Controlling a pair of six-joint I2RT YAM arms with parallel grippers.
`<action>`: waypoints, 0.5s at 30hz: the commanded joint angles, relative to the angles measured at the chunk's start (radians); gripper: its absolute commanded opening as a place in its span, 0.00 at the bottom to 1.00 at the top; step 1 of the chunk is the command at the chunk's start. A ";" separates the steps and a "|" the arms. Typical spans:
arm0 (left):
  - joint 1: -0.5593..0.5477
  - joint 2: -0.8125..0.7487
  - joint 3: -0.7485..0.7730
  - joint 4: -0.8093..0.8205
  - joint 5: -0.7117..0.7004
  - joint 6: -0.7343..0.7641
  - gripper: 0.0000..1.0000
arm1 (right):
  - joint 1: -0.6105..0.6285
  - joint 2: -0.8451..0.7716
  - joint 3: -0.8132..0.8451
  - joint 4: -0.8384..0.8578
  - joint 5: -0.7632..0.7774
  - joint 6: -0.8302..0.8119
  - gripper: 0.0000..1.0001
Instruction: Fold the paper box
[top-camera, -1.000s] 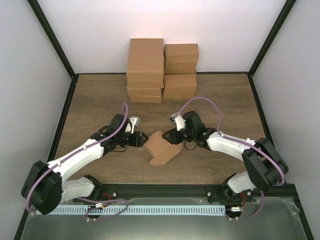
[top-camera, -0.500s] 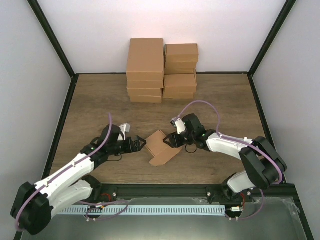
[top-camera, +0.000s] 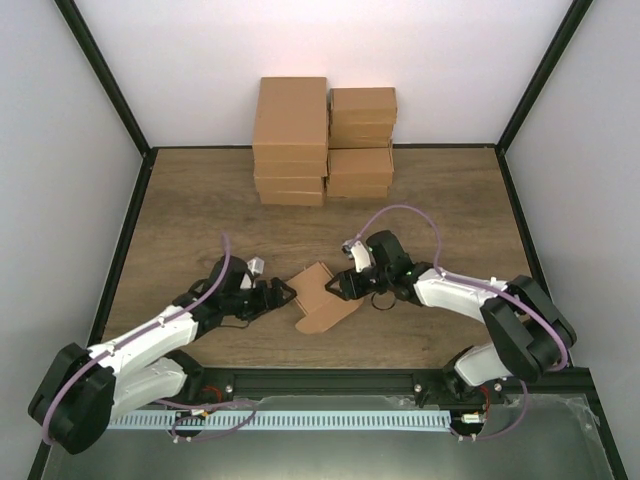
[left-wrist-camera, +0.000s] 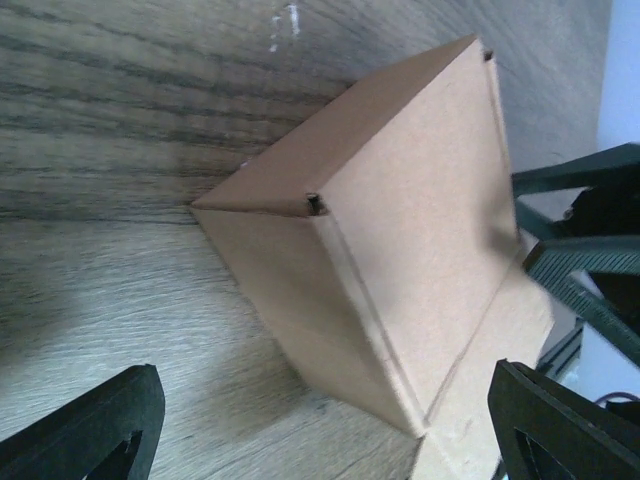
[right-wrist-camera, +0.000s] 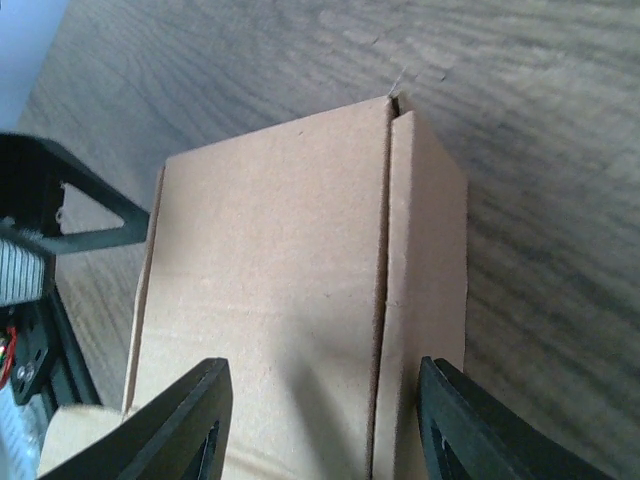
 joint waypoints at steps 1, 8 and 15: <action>-0.003 -0.003 -0.003 0.123 0.050 -0.035 0.92 | 0.026 -0.071 -0.034 0.003 -0.054 0.052 0.53; -0.003 0.102 0.014 0.243 0.095 -0.036 0.90 | 0.113 -0.146 -0.107 0.031 -0.053 0.153 0.53; -0.003 0.203 0.086 0.299 0.100 0.018 0.90 | 0.130 -0.242 -0.174 0.018 -0.016 0.200 0.54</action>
